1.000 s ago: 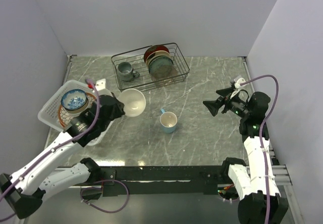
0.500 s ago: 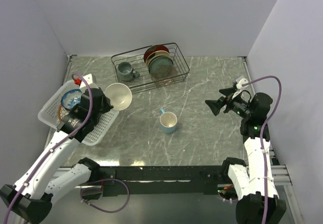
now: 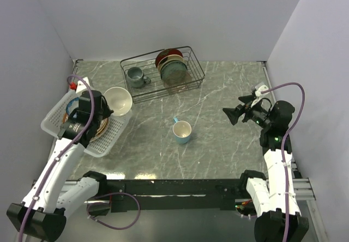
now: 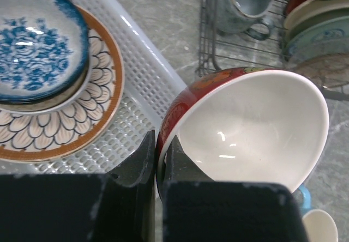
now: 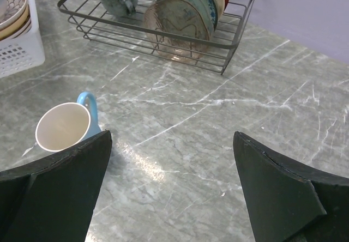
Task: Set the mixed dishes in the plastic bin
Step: Place the bowl in the plastic bin.
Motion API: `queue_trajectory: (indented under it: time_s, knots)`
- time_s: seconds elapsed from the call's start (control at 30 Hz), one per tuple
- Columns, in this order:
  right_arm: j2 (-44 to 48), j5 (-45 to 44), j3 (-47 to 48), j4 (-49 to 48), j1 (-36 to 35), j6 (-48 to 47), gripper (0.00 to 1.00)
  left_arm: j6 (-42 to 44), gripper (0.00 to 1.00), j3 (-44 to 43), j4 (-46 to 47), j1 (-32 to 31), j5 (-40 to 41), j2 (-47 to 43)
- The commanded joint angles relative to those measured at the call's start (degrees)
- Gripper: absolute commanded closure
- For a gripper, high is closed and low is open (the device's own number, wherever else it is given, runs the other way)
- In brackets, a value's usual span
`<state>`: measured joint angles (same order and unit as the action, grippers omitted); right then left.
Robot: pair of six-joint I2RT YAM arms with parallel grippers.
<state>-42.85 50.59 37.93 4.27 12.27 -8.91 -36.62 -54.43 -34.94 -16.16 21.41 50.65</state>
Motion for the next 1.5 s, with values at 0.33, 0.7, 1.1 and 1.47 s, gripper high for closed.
queue_trajectory:
  time_s: [0.33, 0.7, 1.1, 1.47]
  knots:
    - [0.0, -1.1, 1.9, -0.1, 0.7, -2.2, 0.00, -1.9, 0.99, -8.8, 4.7, 20.5, -9.3, 8.0]
    - [0.3, 0.2, 2.1, -0.3, 0.7, -1.2, 0.00, -5.3, 0.99, -9.0, 5.6, 34.1, -17.1, 14.0]
    - [-1.6, -0.1, 2.3, -0.1, 0.7, -1.4, 0.00, -7.7, 0.99, -7.5, 5.5, 37.2, -17.1, 13.7]
    - [-1.0, 0.1, 2.3, -0.1, 0.7, -1.2, 0.00, -10.7, 0.98, -4.2, 5.2, 38.8, -16.9, 13.2]
